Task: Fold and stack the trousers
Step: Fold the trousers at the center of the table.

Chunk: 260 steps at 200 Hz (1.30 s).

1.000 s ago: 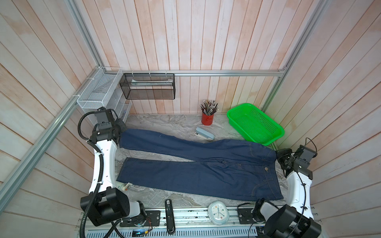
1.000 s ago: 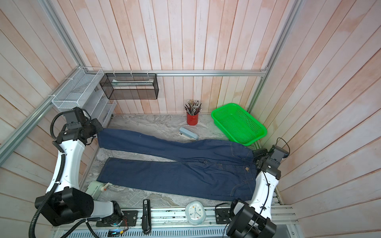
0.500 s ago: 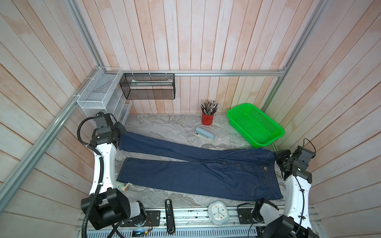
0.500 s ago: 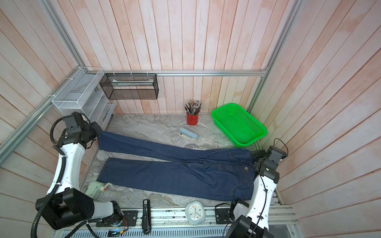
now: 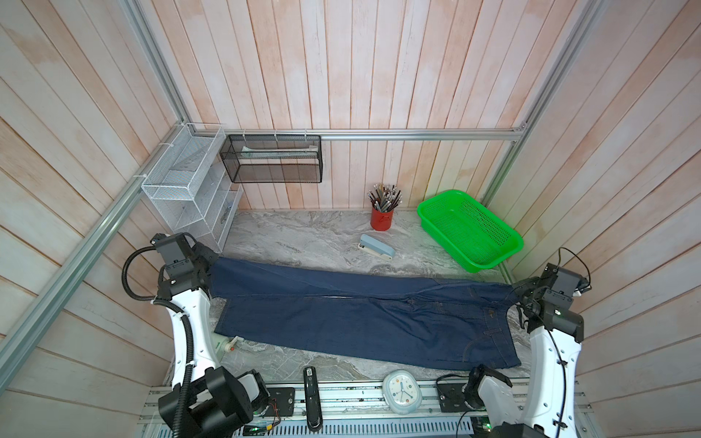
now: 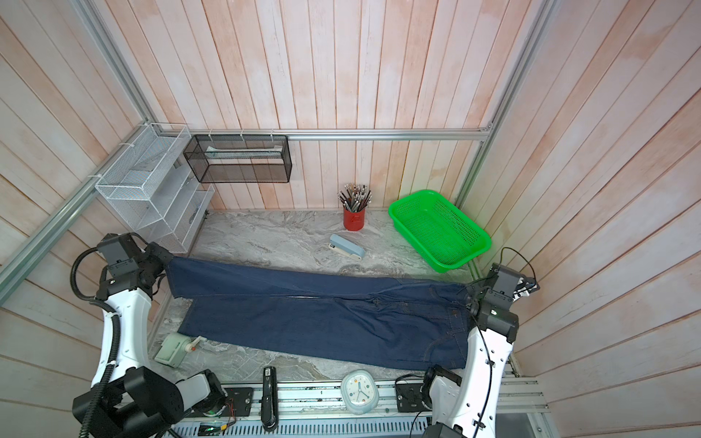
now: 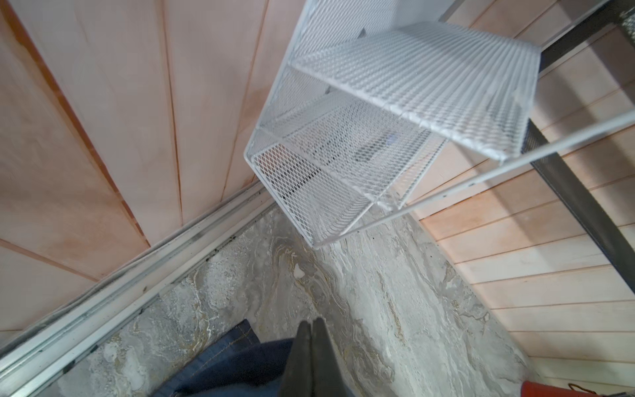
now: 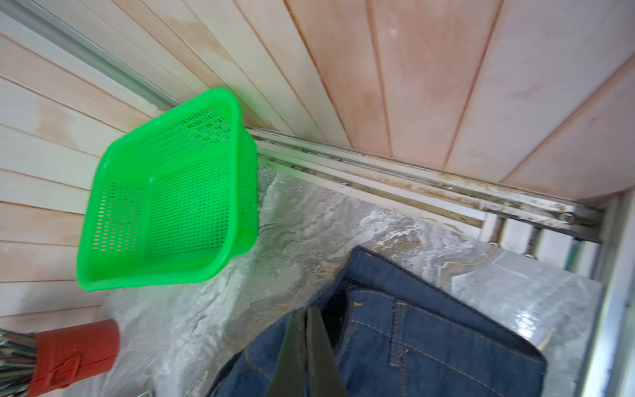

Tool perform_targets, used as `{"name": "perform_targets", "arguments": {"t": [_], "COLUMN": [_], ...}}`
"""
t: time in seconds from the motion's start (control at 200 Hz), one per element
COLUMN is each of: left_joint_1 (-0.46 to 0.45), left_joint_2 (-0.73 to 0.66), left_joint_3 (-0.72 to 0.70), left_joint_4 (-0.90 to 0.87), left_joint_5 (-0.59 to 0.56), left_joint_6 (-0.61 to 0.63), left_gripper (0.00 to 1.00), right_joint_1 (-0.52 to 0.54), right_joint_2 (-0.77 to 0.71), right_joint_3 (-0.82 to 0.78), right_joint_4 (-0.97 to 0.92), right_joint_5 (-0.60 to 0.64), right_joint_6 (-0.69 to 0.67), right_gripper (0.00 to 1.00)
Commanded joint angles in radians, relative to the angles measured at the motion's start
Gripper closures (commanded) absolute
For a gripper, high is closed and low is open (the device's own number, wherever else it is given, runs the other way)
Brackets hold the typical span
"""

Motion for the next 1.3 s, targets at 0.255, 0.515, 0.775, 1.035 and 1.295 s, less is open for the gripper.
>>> {"name": "perform_targets", "arguments": {"t": [0.255, 0.515, 0.775, 1.035, 1.295], "left_joint_1": [0.070, 0.112, 0.114, 0.115, 0.125], "left_joint_2": [0.029, 0.007, -0.003, 0.019, 0.034], "left_joint_3": [-0.071, -0.096, -0.155, -0.158, -0.170], "left_joint_4": [0.023, 0.020, 0.093, 0.111, 0.116], "left_joint_5": [-0.045, -0.080, -0.027, -0.002, -0.007], "left_joint_6": [-0.012, -0.013, -0.006, -0.014, -0.010], "left_gripper": [1.00, 1.00, 1.00, 1.00, 1.00], "right_joint_1": [0.053, 0.120, 0.142, 0.142, 0.142], "right_joint_2": [-0.064, -0.204, -0.180, -0.205, -0.186], "right_joint_3": [-0.023, 0.001, -0.022, -0.113, -0.112], "right_joint_4": [-0.190, -0.269, -0.283, -0.235, -0.264], "right_joint_5": [0.317, 0.442, 0.403, 0.309, 0.347], "right_joint_6": [0.008, 0.098, 0.134, 0.200, 0.226], "right_gripper": [1.00, 1.00, 1.00, 1.00, 1.00]}}
